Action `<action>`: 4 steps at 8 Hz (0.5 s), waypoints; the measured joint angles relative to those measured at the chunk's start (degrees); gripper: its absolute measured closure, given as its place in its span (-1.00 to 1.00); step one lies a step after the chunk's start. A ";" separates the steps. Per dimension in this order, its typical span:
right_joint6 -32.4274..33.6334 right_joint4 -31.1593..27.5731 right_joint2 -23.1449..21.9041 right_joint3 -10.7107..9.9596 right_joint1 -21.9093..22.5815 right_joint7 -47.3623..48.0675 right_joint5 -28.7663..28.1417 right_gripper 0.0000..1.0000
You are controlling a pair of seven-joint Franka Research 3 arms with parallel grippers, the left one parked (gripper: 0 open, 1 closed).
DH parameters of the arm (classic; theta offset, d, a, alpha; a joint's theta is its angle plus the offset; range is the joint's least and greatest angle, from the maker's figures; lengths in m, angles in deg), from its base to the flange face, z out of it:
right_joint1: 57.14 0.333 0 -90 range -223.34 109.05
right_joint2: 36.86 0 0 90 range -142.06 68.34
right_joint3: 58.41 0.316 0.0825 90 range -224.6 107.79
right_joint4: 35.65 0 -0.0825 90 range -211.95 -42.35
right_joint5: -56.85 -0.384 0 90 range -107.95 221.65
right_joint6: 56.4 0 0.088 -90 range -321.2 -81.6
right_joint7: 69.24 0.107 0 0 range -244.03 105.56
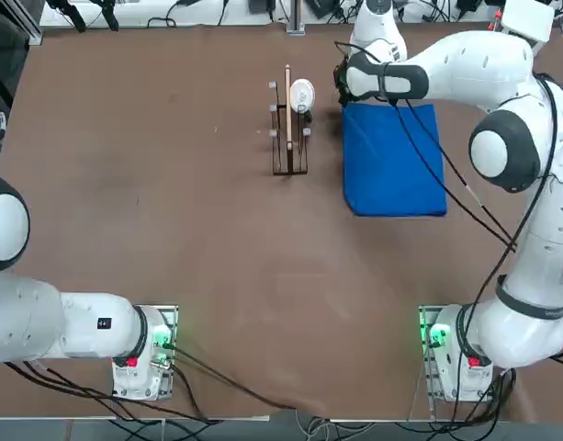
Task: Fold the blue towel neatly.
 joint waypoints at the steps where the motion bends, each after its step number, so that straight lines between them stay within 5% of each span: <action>1: 0.00 0.40 0.46 0.00 0.09 -0.26 0.00 0.96; 4: 0.00 1.32 1.46 0.00 0.78 -0.41 0.00 0.96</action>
